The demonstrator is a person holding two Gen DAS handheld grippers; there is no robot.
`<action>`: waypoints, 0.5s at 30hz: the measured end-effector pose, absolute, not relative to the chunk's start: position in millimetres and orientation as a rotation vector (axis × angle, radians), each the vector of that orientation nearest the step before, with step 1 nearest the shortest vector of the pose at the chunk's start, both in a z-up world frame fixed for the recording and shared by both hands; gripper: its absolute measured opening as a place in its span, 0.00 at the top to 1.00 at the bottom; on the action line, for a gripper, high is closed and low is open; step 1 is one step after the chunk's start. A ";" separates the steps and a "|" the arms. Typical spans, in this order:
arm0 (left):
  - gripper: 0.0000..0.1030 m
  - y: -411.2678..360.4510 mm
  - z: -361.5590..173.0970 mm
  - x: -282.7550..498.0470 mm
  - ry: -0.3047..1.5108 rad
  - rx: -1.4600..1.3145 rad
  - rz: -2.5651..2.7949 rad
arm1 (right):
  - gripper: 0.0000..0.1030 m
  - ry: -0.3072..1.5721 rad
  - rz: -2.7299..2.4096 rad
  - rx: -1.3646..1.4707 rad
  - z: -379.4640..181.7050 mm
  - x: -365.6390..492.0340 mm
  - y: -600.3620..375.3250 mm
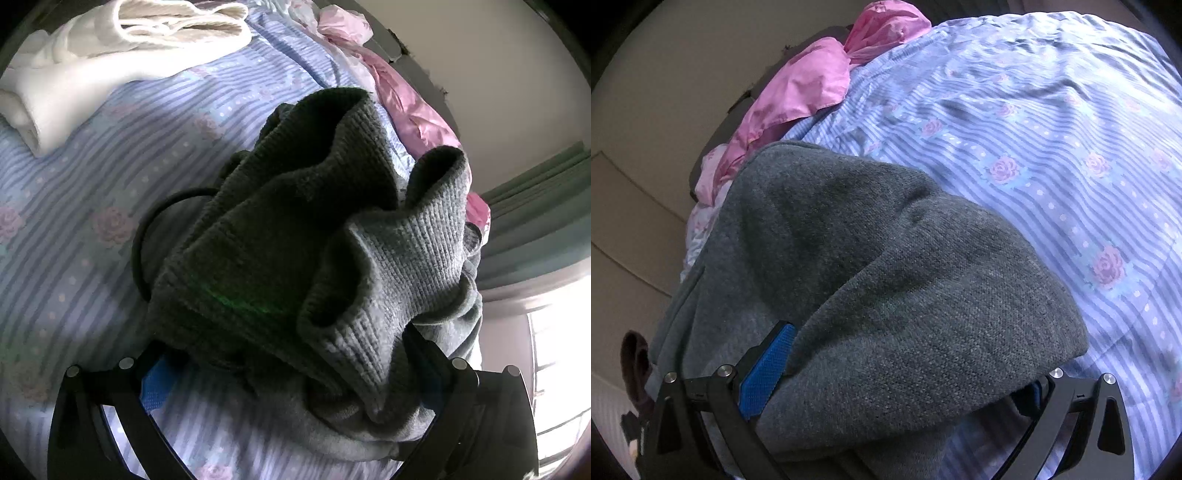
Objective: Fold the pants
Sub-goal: 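Grasp the folded sweatpants bundle with both tools and lift it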
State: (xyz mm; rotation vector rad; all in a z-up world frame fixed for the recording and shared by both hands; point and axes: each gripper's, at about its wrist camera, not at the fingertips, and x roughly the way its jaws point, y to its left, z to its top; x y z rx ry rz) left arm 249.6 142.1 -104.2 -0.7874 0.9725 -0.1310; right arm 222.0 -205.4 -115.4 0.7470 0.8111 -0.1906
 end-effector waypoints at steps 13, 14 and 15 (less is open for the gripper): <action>0.19 134.9 -95.2 244.4 0.940 -0.787 -0.154 | 0.09 0.803 -0.119 0.746 -113.2 225.3 -209.6; 0.20 134.7 -93.2 243.8 0.936 -0.786 -0.154 | 0.13 0.800 -0.111 0.754 -112.4 223.9 -209.9; 0.23 134.1 -90.9 243.5 0.932 -0.778 -0.157 | 0.17 0.799 -0.105 0.761 -111.1 223.3 -210.0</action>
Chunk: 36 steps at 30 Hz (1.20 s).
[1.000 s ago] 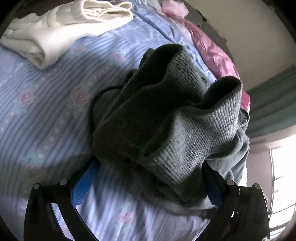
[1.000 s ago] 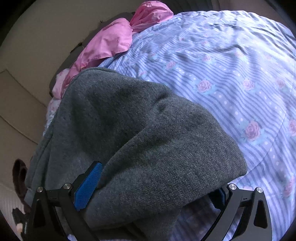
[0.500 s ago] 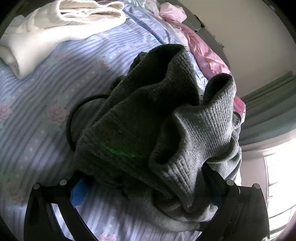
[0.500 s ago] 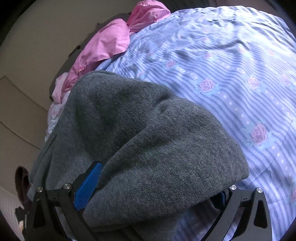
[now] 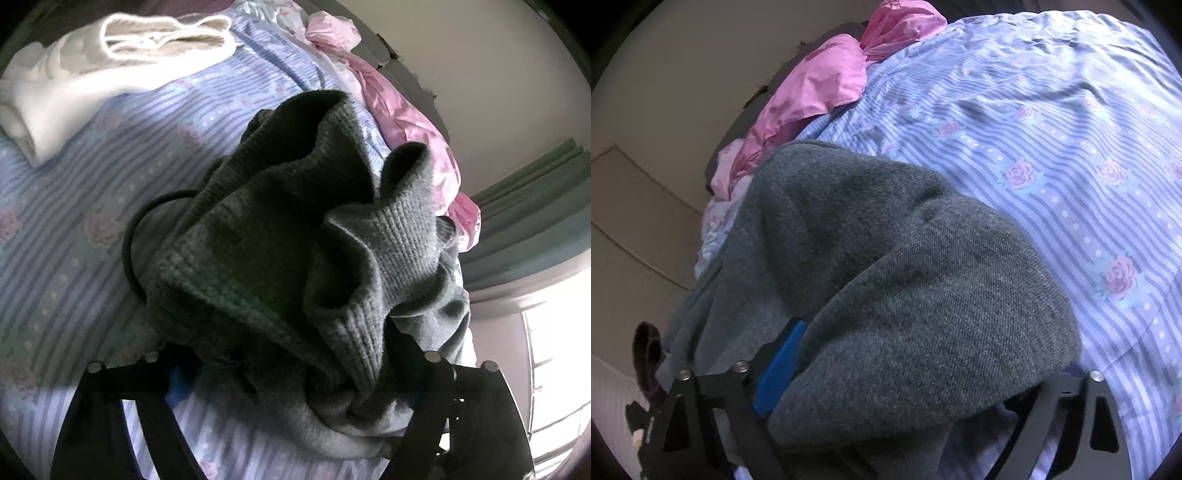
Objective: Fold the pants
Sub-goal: 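Grasp the folded sweatpants bundle with both tools and lift it, then carry the bundle with both tools onto the maroon and white clothing pile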
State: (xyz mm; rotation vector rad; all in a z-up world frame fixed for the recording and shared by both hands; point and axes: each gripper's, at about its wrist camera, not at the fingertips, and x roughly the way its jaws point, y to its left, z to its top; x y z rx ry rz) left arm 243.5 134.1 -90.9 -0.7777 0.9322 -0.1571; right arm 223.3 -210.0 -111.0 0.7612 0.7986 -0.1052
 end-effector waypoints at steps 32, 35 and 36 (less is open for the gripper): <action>0.40 317.6 178.6 175.6 0.382 -0.455 -0.081 | 0.53 0.337 0.436 0.489 125.6 223.0 -33.6; 0.40 368.9 195.9 182.5 0.358 -0.470 -0.024 | 0.54 0.321 0.507 0.448 144.1 244.2 20.6; 0.40 385.8 198.5 186.7 0.347 -0.482 -0.007 | 0.54 0.315 0.525 0.438 149.2 251.3 37.2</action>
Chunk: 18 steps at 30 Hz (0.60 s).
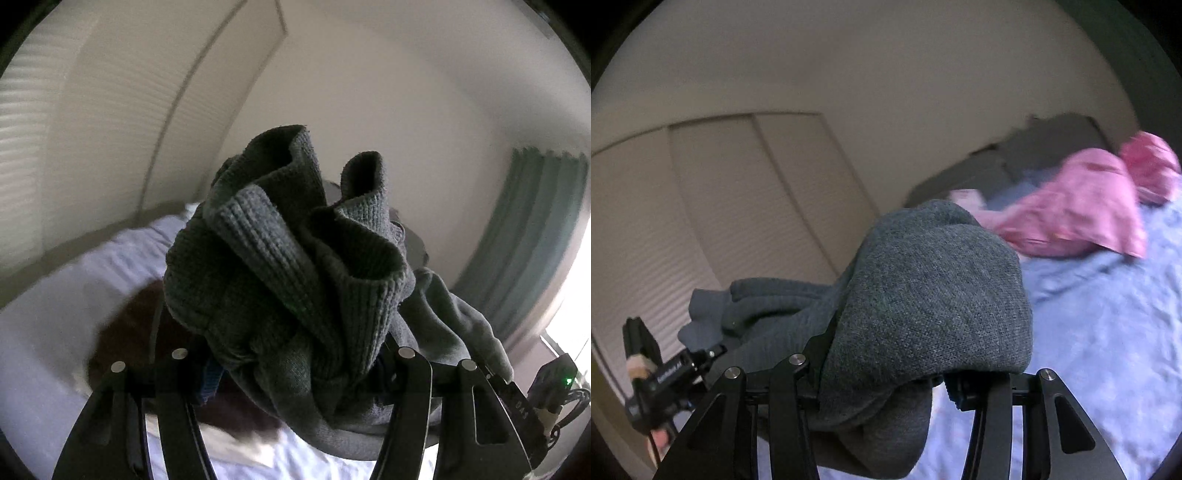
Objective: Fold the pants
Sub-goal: 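Carry the bundle with both tools onto the maroon and white clothing pile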
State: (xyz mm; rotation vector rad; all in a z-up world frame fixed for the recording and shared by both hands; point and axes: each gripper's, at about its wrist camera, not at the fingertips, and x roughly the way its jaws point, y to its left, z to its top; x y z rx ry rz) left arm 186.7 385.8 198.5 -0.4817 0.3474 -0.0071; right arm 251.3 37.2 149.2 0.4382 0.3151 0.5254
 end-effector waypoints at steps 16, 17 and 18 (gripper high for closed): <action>0.23 549.8 16.1 303.0 0.656 -0.641 0.265 | 0.29 0.777 0.448 0.356 35.2 378.7 227.3; 0.21 541.3 18.2 301.2 0.645 -0.600 0.275 | 0.16 0.823 0.456 0.400 23.3 386.8 216.8; 0.18 538.6 20.3 301.3 0.653 -0.565 0.281 | 0.04 0.853 0.464 0.441 16.1 393.2 209.6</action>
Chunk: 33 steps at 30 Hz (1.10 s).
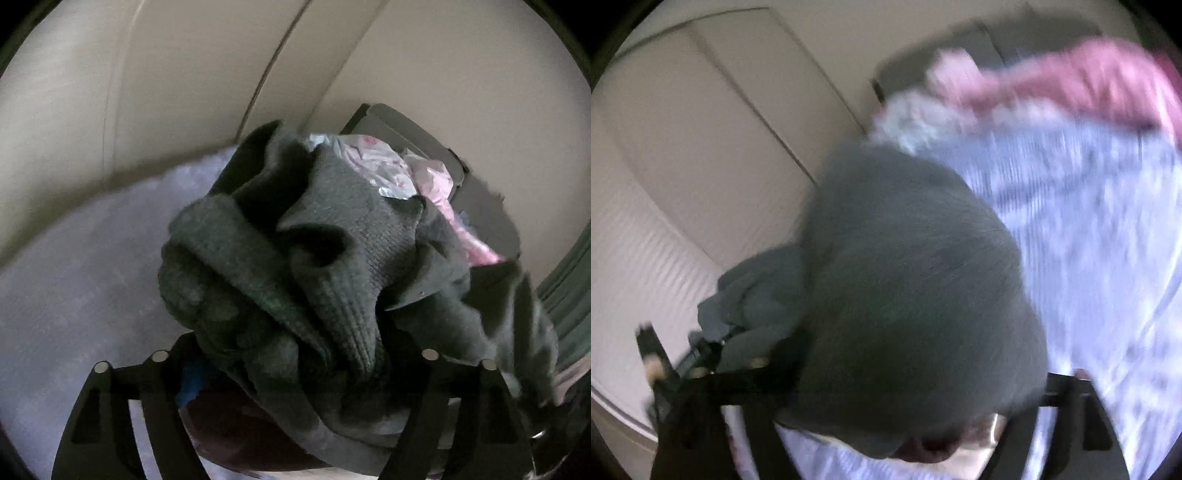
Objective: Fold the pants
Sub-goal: 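Carry the bundle with both tools onto the maroon and white clothing pile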
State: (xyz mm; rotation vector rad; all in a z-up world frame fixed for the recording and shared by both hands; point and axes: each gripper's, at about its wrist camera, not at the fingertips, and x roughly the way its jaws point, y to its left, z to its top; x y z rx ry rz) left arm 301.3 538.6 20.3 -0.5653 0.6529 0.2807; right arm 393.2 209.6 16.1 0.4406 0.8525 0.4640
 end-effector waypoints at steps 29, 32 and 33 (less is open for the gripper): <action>0.00 347.0 168.8 151.2 0.563 0.041 0.295 | 0.01 0.326 0.478 0.096 131.2 215.4 87.6; 0.00 302.5 164.8 124.1 0.566 0.089 0.223 | 0.01 0.348 0.441 0.049 131.9 186.8 54.6; 0.00 288.6 162.9 117.8 0.570 0.105 0.206 | 0.01 0.355 0.425 0.034 131.2 177.2 44.1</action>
